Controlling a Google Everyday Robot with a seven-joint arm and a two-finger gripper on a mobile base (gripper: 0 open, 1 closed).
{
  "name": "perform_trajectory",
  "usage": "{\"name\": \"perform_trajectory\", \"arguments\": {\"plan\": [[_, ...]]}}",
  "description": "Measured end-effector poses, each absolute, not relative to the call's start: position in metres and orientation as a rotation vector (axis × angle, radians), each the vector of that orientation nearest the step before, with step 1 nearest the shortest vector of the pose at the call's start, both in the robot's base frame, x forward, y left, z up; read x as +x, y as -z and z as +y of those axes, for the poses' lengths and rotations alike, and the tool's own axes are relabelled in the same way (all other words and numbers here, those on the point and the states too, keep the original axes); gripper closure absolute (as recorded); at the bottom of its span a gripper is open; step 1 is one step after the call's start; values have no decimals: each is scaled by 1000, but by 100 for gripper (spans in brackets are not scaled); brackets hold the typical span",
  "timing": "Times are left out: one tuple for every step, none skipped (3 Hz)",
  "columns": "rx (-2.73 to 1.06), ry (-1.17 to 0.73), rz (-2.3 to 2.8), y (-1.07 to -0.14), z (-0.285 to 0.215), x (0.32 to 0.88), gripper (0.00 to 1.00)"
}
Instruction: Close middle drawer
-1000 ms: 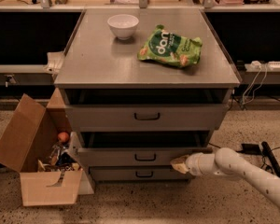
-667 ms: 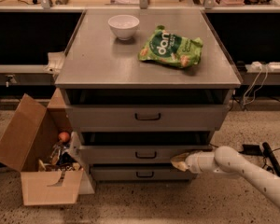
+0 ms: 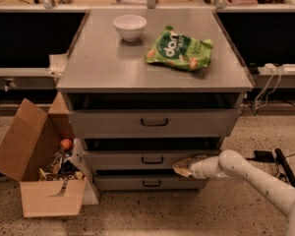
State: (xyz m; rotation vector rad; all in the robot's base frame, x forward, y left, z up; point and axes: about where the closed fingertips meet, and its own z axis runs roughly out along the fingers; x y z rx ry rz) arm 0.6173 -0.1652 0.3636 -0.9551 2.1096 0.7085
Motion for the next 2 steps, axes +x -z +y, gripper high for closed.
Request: {"name": "perform_trajectory", "arguments": {"plan": [[-955, -709, 2109, -364, -165, 617, 100], [-907, -720, 2040, -388, -182, 622, 100]]}}
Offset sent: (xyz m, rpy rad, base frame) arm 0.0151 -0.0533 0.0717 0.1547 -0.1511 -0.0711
